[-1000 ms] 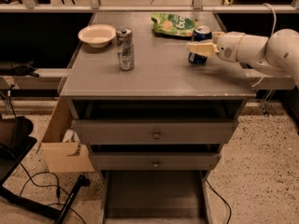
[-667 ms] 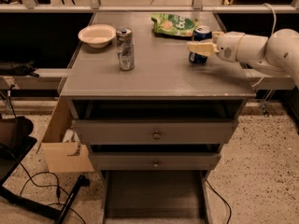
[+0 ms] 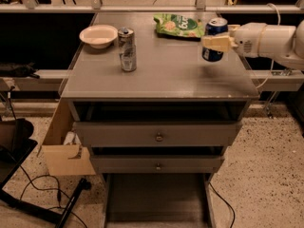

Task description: Place pepsi can into bottom drawer

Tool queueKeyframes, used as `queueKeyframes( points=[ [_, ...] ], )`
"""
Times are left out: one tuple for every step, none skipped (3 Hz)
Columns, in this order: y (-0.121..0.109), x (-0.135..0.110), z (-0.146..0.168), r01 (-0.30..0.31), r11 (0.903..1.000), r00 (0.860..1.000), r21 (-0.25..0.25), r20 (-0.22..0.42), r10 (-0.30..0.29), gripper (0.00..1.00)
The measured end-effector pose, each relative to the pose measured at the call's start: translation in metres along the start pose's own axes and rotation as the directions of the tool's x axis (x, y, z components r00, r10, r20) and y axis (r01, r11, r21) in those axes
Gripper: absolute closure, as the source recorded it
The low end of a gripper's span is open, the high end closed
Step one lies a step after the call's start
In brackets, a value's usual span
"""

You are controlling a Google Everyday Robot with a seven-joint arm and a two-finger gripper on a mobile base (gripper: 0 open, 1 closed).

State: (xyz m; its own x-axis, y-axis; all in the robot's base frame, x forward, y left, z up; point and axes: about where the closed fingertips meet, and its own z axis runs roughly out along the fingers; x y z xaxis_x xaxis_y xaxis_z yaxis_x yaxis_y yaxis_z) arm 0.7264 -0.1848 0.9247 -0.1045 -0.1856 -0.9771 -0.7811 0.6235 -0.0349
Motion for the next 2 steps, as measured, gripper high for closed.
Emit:
queueKeyframes(
  points=[
    [0.045,-0.037,-0.054,0.02,0.9998,1.0,-0.002,0.023,-0.02,1.0],
    [0.116,-0.037,-0.101,0.036,0.9982,0.999,-0.048,0.028,-0.035,1.0]
  ],
)
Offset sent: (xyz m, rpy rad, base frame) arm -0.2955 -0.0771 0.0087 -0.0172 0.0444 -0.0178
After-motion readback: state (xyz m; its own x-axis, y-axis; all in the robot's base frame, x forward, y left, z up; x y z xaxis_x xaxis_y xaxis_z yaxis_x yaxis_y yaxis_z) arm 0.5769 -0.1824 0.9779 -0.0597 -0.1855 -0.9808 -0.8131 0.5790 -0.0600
